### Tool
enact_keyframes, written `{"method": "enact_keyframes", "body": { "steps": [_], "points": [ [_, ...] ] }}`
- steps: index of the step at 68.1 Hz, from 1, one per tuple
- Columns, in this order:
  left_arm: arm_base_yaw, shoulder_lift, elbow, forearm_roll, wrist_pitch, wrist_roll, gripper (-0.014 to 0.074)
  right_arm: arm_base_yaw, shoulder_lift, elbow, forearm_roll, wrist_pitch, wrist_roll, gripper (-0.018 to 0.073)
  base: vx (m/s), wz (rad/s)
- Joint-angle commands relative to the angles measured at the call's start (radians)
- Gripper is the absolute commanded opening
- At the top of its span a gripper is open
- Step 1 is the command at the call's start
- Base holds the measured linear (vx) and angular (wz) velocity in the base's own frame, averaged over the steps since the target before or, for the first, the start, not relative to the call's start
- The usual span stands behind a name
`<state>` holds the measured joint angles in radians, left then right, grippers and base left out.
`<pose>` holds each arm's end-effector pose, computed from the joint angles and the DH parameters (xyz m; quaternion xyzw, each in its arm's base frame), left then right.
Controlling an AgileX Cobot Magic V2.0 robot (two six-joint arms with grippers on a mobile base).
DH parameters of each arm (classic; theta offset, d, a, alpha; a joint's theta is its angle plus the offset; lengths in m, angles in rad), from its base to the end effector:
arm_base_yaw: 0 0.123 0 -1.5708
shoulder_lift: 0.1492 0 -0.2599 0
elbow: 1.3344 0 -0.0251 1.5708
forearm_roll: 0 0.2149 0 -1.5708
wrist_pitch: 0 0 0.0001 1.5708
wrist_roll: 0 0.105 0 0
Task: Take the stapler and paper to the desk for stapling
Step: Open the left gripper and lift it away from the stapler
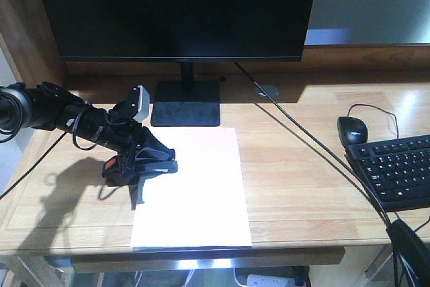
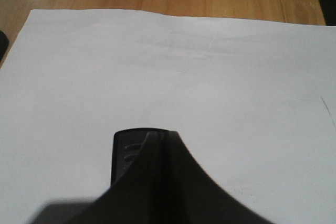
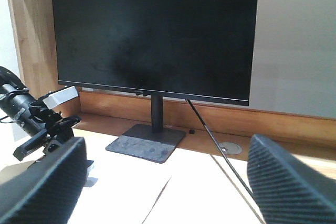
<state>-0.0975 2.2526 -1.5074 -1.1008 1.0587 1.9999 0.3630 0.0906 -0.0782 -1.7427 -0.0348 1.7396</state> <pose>0.3828 -0.1195 0.1224 0.5928 0.6743 -0.3038 0.3189 0.0592 0.0262 0.2331 -0.1365 0.6686 0.1423 0.7170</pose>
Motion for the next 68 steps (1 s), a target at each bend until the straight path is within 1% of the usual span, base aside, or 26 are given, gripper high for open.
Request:
{"method": "enact_keyframes", "body": {
  "steps": [1,6,10,20,25,29,32,36,39,40,46,47,52,55,59,64,68],
  "points": [
    [-0.006,-0.027,-0.007,0.058,-0.022,-0.011,-0.0007,-0.004,0.013,-0.030,-0.037,0.017,-0.005,0.0580,0.00,0.00],
    [-0.006,-0.031,-0.008,0.058,-0.016,-0.012,-0.0007,-0.004,0.013,-0.030,-0.037,0.017,-0.005,0.0580,0.00,0.00],
    [-0.003,-0.045,-0.019,0.061,-0.009,-0.046,-0.0007,-0.004,0.013,-0.030,-0.037,0.017,-0.005,0.0580,0.00,0.00],
    [-0.001,-0.124,-0.084,0.085,0.000,-0.214,-0.0007,-0.004,0.013,-0.030,-0.037,0.016,-0.005,0.0580,0.00,0.00],
    [-0.001,-0.169,-0.122,0.115,0.014,-0.285,-0.0007,-0.004,0.013,-0.030,-0.037,0.016,-0.005,0.0580,0.00,0.00],
    [-0.001,-0.211,-0.155,0.159,0.034,-0.342,-0.0007,-0.004,0.013,-0.030,-0.037,0.016,-0.005,0.0580,0.00,0.00],
    [-0.001,-0.239,-0.184,0.203,0.045,-0.407,-0.0007,-0.004,0.013,-0.030,-0.037,0.016,-0.005,0.0580,0.00,0.00],
    [-0.001,-0.283,-0.222,0.291,0.054,-0.503,-0.0007,-0.004,0.013,-0.030,-0.037,0.016,-0.005,0.0580,0.00,0.00],
    [-0.001,-0.311,-0.254,0.359,0.055,-0.602,-0.0007,-0.004,0.013,-0.030,-0.037,0.016,-0.005,0.0580,0.00,0.00],
    [-0.001,-0.320,-0.264,0.396,0.055,-0.633,-0.0007,-0.004,0.013,-0.030,-0.037,0.016,-0.005,0.0580,0.00,0.00],
    [-0.001,-0.374,-0.329,0.541,0.054,-0.835,-0.0007,-0.004,0.013,-0.030,-0.037,0.016,-0.005,0.0580,0.00,0.00],
    [-0.001,-0.381,-0.339,0.574,0.054,-0.865,-0.0007,-0.004,0.013,-0.030,-0.037,0.016,-0.005,0.0580,0.00,0.00],
    [-0.001,-0.420,-0.387,0.662,0.052,-1.015,-0.0007,-0.004,0.013,-0.030,-0.037,0.016,-0.005,0.0580,0.00,0.00],
    [-0.001,-0.437,-0.412,0.693,0.052,-1.079,-0.0007,-0.004,0.013,-0.030,-0.037,0.016,-0.005,0.0580,0.00,0.00],
    [-0.001,-0.461,-0.447,0.718,0.052,-1.191,-0.0007,-0.004,0.013,-0.030,-0.037,0.016,-0.005,0.0580,0.00,0.00],
    [-0.001,-0.489,-0.475,0.718,0.049,-1.294,-0.0007,-0.004,0.013,-0.030,-0.037,0.016,-0.005,0.0580,0.00,0.00],
    [-0.002,-0.507,-0.485,0.707,0.049,-1.399,-0.0007,-0.004,0.013,-0.030,-0.038,0.016,-0.005,0.0580,0.00,0.00]
  ]
}}
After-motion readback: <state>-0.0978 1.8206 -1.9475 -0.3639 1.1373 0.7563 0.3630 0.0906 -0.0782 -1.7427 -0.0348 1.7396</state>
